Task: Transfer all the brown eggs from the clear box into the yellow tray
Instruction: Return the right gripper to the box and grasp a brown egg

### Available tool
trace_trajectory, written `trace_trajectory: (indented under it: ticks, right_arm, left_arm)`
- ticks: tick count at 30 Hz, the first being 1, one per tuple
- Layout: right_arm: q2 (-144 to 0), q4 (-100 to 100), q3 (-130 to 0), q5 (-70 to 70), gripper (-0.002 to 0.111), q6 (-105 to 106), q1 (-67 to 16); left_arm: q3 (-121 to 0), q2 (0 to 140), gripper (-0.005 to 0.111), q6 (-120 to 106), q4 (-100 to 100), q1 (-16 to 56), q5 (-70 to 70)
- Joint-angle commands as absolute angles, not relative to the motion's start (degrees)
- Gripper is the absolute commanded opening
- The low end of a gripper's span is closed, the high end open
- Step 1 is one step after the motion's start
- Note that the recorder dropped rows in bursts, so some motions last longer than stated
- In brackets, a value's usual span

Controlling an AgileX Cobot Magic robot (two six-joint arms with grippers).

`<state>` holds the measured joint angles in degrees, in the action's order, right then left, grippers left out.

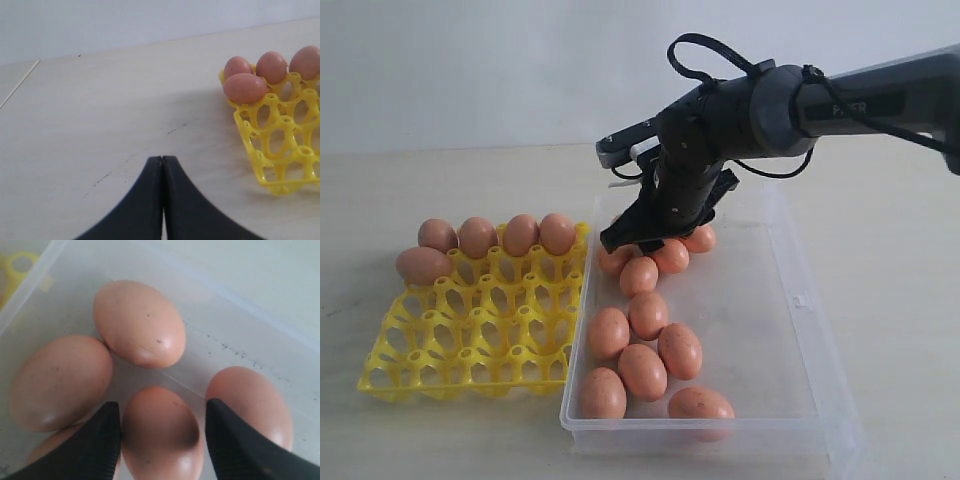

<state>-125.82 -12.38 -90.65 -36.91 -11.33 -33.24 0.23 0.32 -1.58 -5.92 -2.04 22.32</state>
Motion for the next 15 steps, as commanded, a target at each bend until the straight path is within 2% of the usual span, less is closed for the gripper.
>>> trace_trajectory:
  ticks: [1,8,11,12,14,15]
  right_arm:
    - [-127.18,-12.32,-92.06,-39.76,0.051,-10.10,-32.86]
    - [-129.11,-11.37,-92.57,-39.95,0.048,-8.12,-32.86]
    - [-129.20,-10.95,-92.57,-40.65,0.029,-6.49,-32.86]
    - [-129.20,-10.95,-92.57,-40.63,0.018,-6.49,-32.86]
    - [-129.20,-10.95,-92.57,-40.63,0.003,-6.37,-32.86]
    - [-129.20,-10.82,-92.57,-40.67,0.000,-5.92,-32.86]
  left_arm:
    - [0.00,0.00,0.000,-1.29,-5.78,-1.71,21.79]
    - [0.00,0.00,0.000,-1.29,-5.78,-1.71,21.79]
    - [0.00,0.00,0.000,-1.29,-5.78,-1.71,21.79]
    - [0.00,0.00,0.000,-1.29,-5.78,-1.71,21.79]
    - [0.00,0.00,0.000,-1.29,-5.78,-1.71,21.79]
    - [0.00,0.00,0.000,-1.29,-5.78,-1.71,21.79]
